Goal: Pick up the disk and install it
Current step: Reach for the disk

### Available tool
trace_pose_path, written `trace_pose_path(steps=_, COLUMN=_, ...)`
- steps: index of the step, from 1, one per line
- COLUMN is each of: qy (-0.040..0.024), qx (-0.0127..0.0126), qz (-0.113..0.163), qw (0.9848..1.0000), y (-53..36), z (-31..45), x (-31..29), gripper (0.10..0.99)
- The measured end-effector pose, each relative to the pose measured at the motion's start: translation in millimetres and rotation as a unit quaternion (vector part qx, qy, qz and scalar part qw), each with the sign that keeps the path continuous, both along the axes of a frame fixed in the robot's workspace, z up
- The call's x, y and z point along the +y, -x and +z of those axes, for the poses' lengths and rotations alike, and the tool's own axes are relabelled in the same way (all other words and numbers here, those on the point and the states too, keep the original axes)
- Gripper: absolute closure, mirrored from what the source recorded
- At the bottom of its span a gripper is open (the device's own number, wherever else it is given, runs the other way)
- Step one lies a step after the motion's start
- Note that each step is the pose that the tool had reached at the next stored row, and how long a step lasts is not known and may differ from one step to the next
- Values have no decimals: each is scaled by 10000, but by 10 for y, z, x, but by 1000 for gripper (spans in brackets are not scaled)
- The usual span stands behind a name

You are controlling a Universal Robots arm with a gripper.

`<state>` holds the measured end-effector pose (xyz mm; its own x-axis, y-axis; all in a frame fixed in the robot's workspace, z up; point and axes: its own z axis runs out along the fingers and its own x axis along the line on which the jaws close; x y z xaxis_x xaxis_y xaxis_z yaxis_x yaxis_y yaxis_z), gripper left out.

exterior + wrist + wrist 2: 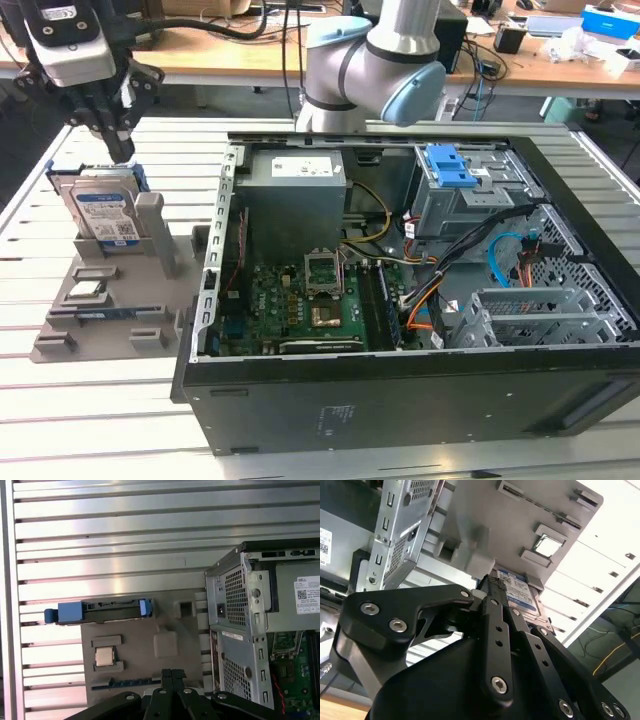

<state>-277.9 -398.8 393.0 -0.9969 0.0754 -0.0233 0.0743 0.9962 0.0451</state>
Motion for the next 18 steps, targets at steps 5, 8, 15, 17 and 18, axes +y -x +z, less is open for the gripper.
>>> trace_pose_path(steps=5, qy=0, qx=0, qz=0, qw=10000, y=216, z=-1, x=0, gripper=980)
trace_pose_path(steps=8, qy=0, qx=0, qz=1, qw=10000, y=336, z=-1, x=0, gripper=980)
trace_pose_path(steps=15, qy=0, qx=0, qz=1, qw=10000, y=660, z=-4, x=0, gripper=980)
trace_pose_path(steps=17, qy=0, qx=0, qz=0, qw=10000, y=769, z=-7, x=2, gripper=980)
trace_pose_path(steps=18, qy=0, qx=-1, qz=0, qw=10000, y=807, z=-9, x=13, gripper=980)
